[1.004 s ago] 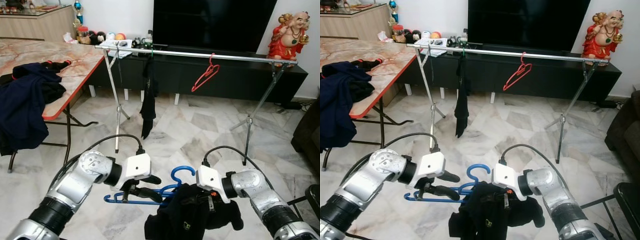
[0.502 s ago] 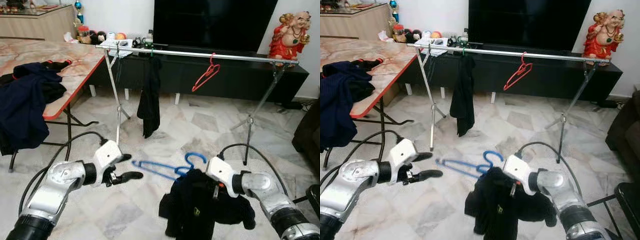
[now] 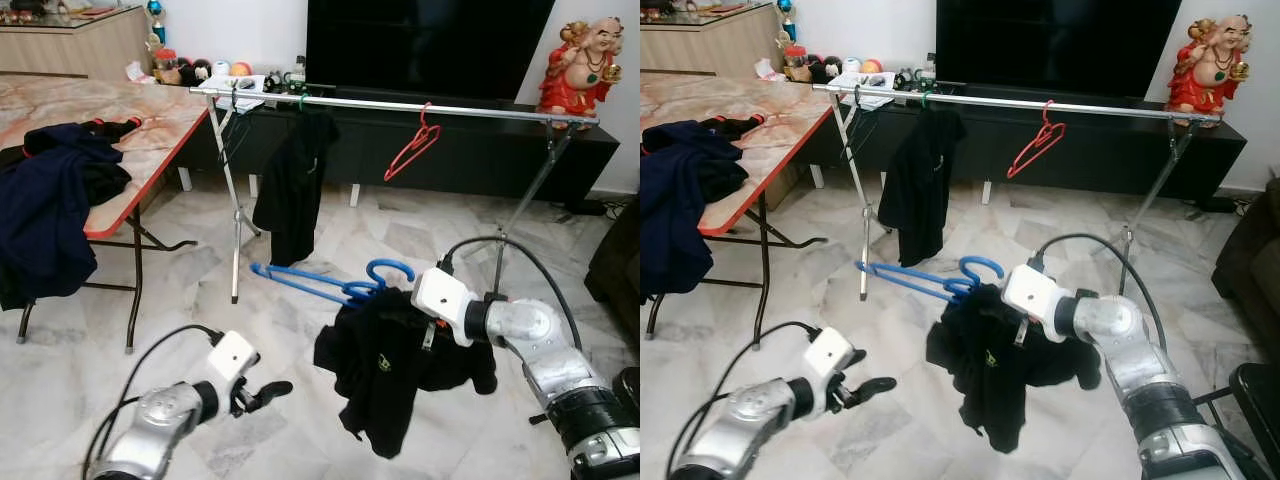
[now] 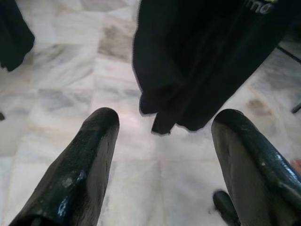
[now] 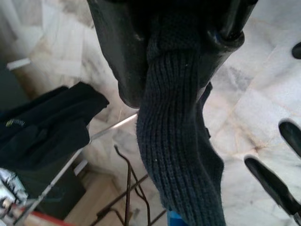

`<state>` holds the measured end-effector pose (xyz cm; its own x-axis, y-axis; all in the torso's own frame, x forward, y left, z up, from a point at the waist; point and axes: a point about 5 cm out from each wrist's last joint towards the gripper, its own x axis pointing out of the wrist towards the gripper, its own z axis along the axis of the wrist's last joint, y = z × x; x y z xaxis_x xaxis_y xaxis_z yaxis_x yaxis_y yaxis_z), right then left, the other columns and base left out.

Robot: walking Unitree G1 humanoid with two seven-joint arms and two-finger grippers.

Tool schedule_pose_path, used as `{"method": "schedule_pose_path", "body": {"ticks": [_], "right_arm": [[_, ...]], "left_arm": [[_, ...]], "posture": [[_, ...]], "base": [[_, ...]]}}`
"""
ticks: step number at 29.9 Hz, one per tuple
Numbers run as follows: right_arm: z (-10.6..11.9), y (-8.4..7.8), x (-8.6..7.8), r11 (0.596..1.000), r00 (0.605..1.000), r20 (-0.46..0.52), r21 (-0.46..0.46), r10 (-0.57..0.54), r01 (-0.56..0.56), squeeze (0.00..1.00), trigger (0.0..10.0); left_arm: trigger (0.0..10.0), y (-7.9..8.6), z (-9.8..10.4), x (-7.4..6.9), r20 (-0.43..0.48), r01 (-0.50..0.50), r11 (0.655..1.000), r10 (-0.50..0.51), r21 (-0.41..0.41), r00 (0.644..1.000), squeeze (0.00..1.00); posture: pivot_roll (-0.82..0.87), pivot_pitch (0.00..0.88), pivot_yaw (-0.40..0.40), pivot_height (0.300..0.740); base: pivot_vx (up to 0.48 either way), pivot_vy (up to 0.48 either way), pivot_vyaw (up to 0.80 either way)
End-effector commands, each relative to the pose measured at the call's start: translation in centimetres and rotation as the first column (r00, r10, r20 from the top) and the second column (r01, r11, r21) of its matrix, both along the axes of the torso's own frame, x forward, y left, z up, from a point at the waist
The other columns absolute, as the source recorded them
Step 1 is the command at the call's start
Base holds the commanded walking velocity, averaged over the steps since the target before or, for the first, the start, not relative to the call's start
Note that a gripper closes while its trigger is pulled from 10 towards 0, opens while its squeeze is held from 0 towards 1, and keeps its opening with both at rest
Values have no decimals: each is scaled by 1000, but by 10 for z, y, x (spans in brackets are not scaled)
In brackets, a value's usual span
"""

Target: Hang hanger

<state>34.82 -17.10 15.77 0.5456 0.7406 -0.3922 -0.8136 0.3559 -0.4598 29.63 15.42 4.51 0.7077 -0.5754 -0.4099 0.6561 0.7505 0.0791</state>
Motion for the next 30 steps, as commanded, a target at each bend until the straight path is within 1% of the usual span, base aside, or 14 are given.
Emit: {"method": "schedule_pose_path", "body": {"ticks": [1,6,9,15,17,30], "right_arm": [[20,4,2,1000,998,62,7,26,-26,0,0],[33,11,-2,998,994,95,9,62,-64,0,0],[36,14,-6,996,991,102,-4,85,-85,0,0],[40,20,-12,993,987,108,-4,115,-115,0,0],[43,27,-17,990,983,115,-2,141,-142,0,0],[43,27,-17,990,983,115,-2,141,-142,0,0]], "left_arm": [[10000,-4,0,8,24,-25,999,25,20,999,0],[10000,-11,-4,13,34,-53,998,52,35,998,0],[10000,-14,-5,14,36,-60,998,59,30,998,0],[10000,-22,-9,14,31,-24,999,23,34,999,0],[10000,-26,-11,14,23,-10,1000,9,28,1000,0],[10000,-26,-11,14,23,-10,1000,9,28,1000,0]], "posture": [[19,35,-49,740],[3,42,-49,740],[3,43,-49,740],[-4,42,-51,740],[-7,33,-50,740],[-7,33,-50,740]], "base": [[0,0,0],[0,0,0],[0,0,0],[0,0,0],[0,0,0],[0,0,0]]}}
